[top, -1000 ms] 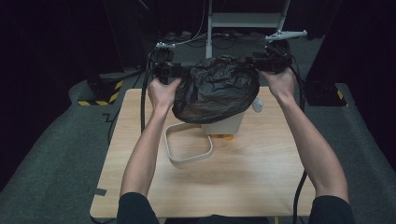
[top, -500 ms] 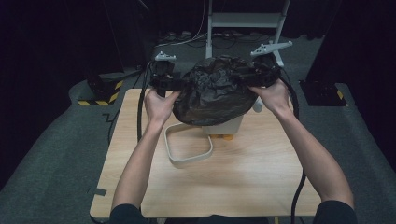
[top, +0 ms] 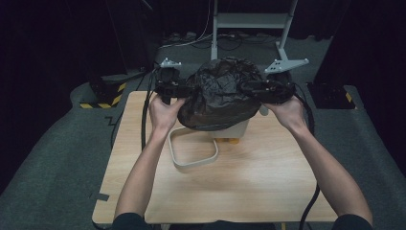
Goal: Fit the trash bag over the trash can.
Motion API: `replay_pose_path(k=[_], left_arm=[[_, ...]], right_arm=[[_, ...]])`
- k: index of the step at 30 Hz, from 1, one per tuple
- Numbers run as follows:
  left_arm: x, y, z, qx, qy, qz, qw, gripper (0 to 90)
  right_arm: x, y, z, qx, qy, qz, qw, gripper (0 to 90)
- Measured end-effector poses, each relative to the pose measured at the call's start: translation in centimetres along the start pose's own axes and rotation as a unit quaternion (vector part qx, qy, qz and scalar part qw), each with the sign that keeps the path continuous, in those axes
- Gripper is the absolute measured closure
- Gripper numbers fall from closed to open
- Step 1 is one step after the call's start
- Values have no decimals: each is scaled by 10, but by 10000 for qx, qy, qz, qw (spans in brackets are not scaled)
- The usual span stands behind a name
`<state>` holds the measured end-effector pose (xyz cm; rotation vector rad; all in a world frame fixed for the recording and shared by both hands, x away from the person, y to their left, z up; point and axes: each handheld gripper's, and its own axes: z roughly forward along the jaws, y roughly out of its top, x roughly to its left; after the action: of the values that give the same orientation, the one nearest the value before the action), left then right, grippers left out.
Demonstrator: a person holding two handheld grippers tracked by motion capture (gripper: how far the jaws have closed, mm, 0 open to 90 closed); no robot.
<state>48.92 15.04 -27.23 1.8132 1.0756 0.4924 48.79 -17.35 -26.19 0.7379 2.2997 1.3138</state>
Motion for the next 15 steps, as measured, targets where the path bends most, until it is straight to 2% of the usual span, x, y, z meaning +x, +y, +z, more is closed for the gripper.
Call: replay_pose_path(k=[2,4,8,11,13,15], left_arm=[[-4,1,-5,-86,19,78,9999,374],[-6,0,-7,-70,65,157,9998,374],[-9,-5,-6,-27,44,144,9999,378],[-9,-10,-5,5,34,132,9999,381],[-9,-12,-5,47,49,140,9999,377],[-9,-19,-3,198,68,166,9996,376]], right_arm=[[-1,-1,-2,-72,-21,14,10000,600],[-3,2,-7,-243,-50,99,9996,596],[-5,17,-12,-468,-125,250,9985,575],[-3,31,-1,-447,-164,262,9985,572],[2,38,12,-318,-130,199,9992,571],[8,39,23,-188,-47,108,9998,576]])
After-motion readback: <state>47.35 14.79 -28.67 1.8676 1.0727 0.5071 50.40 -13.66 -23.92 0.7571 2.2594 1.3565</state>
